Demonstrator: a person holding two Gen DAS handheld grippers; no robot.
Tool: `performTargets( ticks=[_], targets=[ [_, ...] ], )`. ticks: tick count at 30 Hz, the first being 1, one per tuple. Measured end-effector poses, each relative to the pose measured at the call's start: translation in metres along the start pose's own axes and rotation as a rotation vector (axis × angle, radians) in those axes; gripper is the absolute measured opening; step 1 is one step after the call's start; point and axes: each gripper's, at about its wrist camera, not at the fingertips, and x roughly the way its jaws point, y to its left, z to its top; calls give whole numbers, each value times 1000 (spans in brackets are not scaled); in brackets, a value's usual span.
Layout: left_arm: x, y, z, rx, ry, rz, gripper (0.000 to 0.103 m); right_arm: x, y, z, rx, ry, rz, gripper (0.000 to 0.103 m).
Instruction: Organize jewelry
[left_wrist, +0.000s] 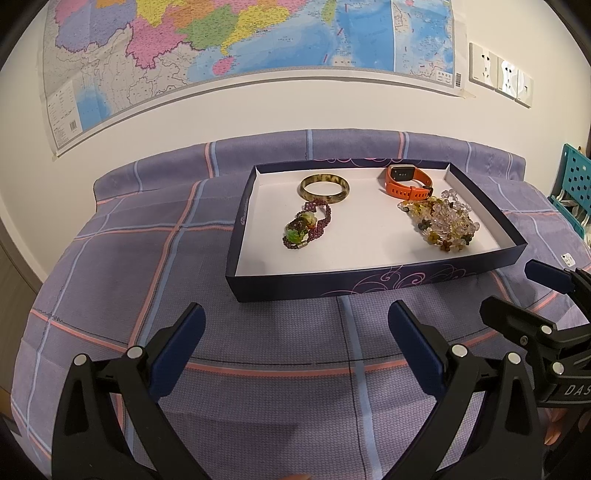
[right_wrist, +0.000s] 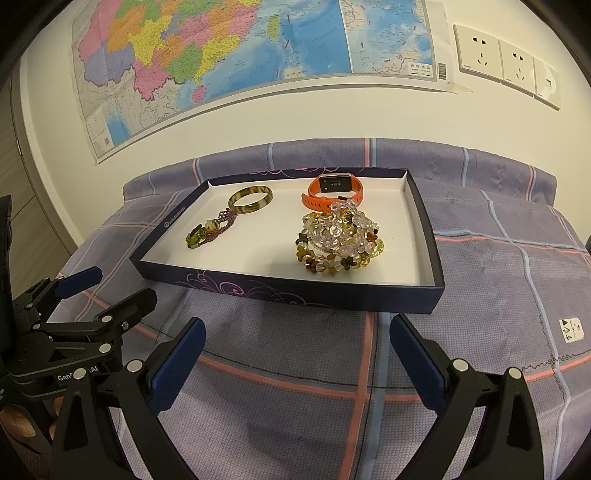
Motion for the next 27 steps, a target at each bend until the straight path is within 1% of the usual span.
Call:
performTargets(
  ticks=[19, 23, 27],
  targets=[
    [4, -1, -1, -2, 0, -2, 97, 0, 0, 1, 4, 1, 4, 96],
    [5, -1, -1, -9, -4, -22, 97, 1, 1, 1, 0, 3, 0, 96],
    [11, -1, -2, -12, 40, -40, 97, -1, -5, 1, -14, 9, -15, 96]
  ],
)
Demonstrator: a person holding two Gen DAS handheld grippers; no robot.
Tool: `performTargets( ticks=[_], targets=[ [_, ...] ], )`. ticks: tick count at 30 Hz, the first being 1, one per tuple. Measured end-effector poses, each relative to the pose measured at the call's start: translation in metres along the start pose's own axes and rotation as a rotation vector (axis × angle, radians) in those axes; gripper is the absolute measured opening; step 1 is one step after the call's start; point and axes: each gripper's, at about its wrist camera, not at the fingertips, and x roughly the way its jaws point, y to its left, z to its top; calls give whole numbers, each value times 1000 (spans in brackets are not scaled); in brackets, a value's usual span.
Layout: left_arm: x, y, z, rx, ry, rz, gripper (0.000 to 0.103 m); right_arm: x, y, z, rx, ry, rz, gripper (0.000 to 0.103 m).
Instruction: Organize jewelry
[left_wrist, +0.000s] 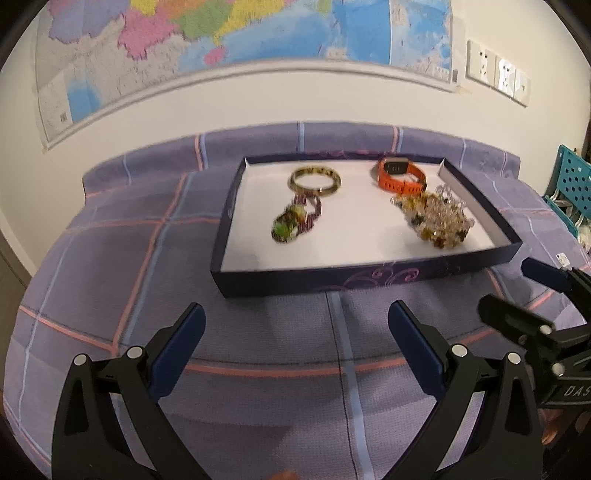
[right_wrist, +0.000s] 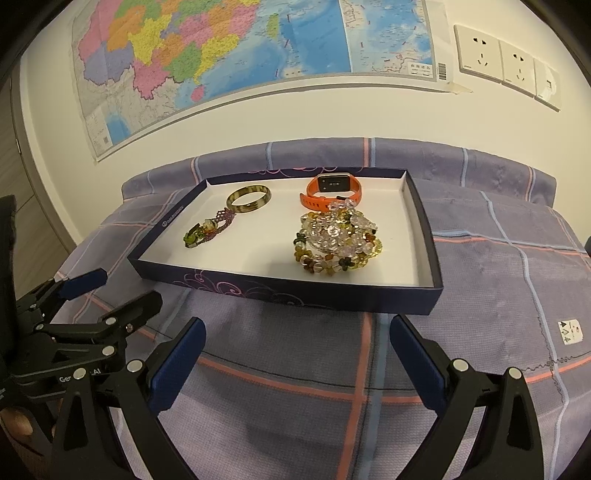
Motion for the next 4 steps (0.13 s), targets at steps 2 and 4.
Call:
performTargets(
  ticks=[2, 4],
  targets=[
    [5, 5, -1, -12, 19, -1, 97, -1, -13, 0, -2, 6, -27, 96],
    [8, 13, -1, -33, 28, 2, 97, -3, -40, 1, 21, 18, -75, 96]
  ],
)
